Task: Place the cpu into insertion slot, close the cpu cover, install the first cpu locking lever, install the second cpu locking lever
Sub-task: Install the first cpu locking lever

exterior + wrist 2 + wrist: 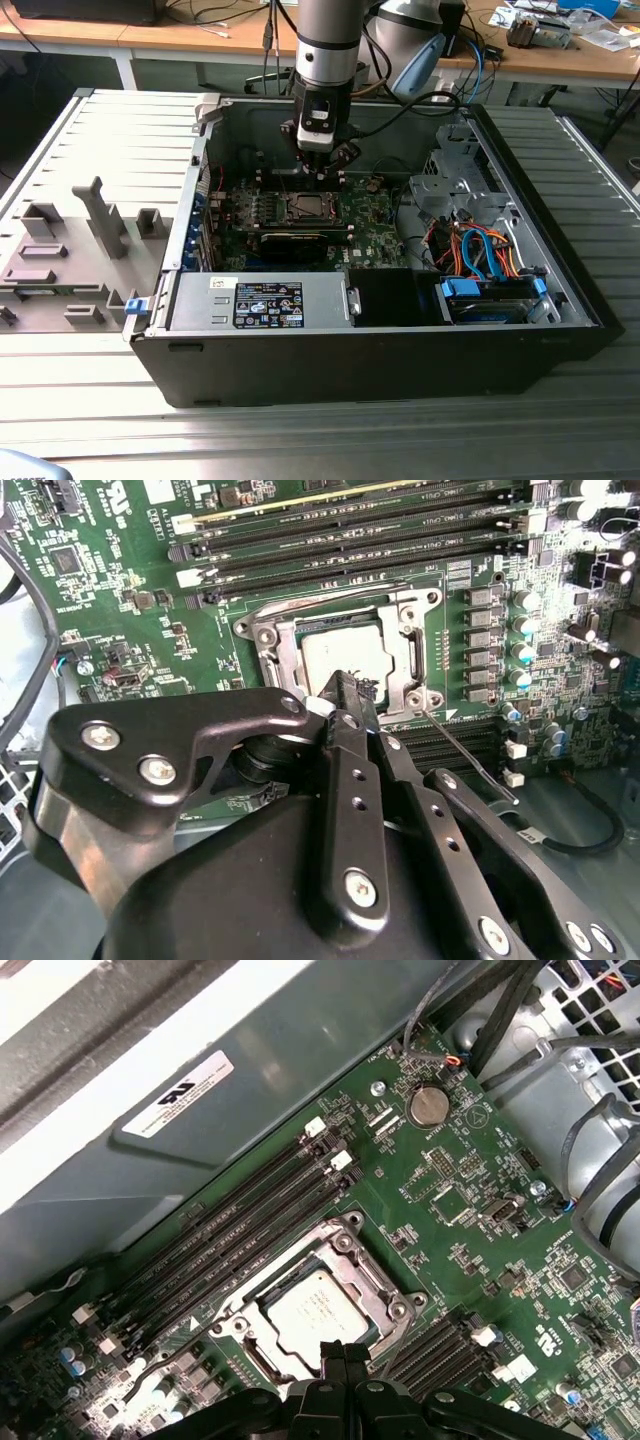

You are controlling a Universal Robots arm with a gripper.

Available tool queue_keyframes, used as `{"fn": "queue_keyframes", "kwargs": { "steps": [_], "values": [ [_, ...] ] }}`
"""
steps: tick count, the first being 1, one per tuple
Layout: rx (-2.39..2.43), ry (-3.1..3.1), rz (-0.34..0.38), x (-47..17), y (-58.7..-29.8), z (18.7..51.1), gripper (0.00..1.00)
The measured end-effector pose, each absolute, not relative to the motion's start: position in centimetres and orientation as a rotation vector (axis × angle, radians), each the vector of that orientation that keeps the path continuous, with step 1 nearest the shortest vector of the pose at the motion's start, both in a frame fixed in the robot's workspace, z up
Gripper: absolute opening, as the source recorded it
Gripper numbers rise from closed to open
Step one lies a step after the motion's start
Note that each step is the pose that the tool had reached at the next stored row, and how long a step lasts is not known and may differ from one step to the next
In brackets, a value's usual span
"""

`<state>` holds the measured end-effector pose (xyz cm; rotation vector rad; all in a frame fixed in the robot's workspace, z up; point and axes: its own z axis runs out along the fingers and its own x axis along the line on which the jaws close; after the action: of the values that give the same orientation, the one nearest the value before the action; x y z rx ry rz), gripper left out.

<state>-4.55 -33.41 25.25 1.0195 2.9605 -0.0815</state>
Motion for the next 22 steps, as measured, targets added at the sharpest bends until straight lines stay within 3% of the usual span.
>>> {"fn": "queue_keyframes", "kwargs": {
  "steps": [22],
  "values": [
    [0.949,2.983,-0.081,-4.55,-33.41,25.25,0.11]
  ]
}}
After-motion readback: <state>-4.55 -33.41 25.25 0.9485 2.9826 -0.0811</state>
